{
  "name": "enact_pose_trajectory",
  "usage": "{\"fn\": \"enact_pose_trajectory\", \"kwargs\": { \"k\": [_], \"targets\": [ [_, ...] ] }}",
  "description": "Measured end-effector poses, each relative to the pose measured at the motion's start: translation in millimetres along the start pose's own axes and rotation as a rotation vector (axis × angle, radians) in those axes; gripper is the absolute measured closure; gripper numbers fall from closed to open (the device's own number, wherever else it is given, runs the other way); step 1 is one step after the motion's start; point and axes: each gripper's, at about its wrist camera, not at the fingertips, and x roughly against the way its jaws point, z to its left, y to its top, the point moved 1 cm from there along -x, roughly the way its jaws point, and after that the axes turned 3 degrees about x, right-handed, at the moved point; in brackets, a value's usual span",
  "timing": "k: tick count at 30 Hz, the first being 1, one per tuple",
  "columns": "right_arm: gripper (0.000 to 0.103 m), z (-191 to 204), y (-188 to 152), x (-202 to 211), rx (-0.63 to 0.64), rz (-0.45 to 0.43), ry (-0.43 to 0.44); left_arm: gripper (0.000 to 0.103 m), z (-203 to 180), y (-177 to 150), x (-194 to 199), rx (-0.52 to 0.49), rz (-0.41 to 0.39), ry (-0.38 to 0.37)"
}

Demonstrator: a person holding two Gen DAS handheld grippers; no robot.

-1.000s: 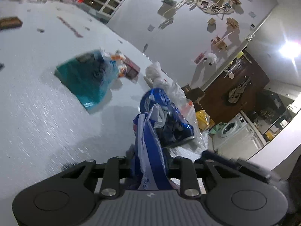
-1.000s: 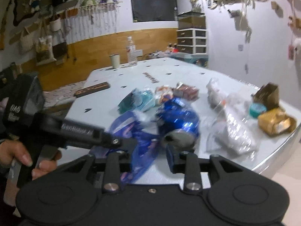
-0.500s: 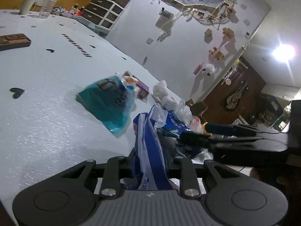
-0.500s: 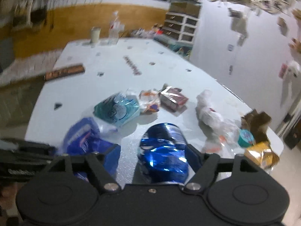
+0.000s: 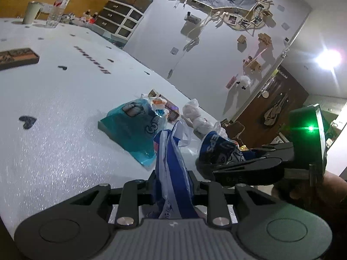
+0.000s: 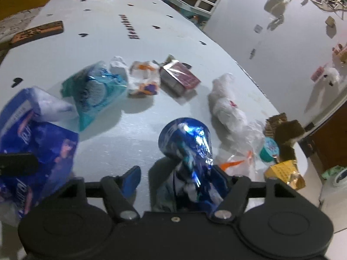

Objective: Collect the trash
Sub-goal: 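Close the right tool on the crushed blue Pepsi can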

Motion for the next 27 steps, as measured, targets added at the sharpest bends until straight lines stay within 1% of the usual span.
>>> {"fn": "enact_pose_trajectory", "kwargs": {
  "k": [1,2,4,6,10,14,17,21,22,23,24,25,27],
  "targets": [
    [0.044,-2.9,-1.5,1.4,-0.004,-0.002,-0.007,0.076,-1.7,0.7,-0.4,-0.009,-0.002,0.005],
    [0.052,-6.0,-1.1,2.0,-0.008,-0.006,-0.015,0.076,-3.3,1.2,-0.8,-0.018,-0.004,0.010],
    [0.053,-14.9,-3.0,4.1,-0.039,-0.011,0.012,0.076,-6.1,1.6,-0.9,-0.031,-0.008,0.019],
    [0.055,-20.3,-6.7,9.8,-0.057,-0.037,0.021,0.076,-9.0,1.4,-0.6,-0.046,-0.013,0.030],
    [0.056,-28.9,-16.2,27.0,-0.116,-0.115,0.059,0.076,-15.3,1.5,-1.4,-0.065,-0.017,0.047],
    [0.057,-29.6,-27.6,39.8,-0.145,-0.158,0.102,0.076,-24.6,0.1,0.0,-0.085,-0.024,0.050],
    [0.057,-27.3,-37.5,44.8,-0.167,-0.147,0.169,0.076,-30.1,-1.7,1.8,-0.097,-0.027,0.049],
    [0.057,-20.8,-49.0,48.1,-0.151,-0.106,0.217,0.076,-32.4,-4.3,2.9,-0.097,-0.024,0.049],
    [0.056,-20.6,-50.3,48.8,-0.153,-0.094,0.232,0.076,-32.9,-4.6,2.5,-0.097,-0.023,0.048],
    [0.051,-21.6,-50.9,49.5,-0.155,-0.086,0.245,0.076,-33.3,-4.1,2.1,-0.097,-0.022,0.046],
    [0.043,-22.8,-50.6,50.0,-0.156,-0.078,0.252,0.076,-33.5,-3.9,1.6,-0.098,-0.021,0.044],
    [0.040,-24.3,-49.5,51.1,-0.157,-0.076,0.252,0.076,-33.7,-3.7,1.0,-0.099,-0.020,0.041],
    [0.040,-27.9,-44.9,53.0,-0.163,-0.076,0.248,0.076,-33.6,-2.7,-1.1,-0.101,-0.017,0.039]
  ]
}}
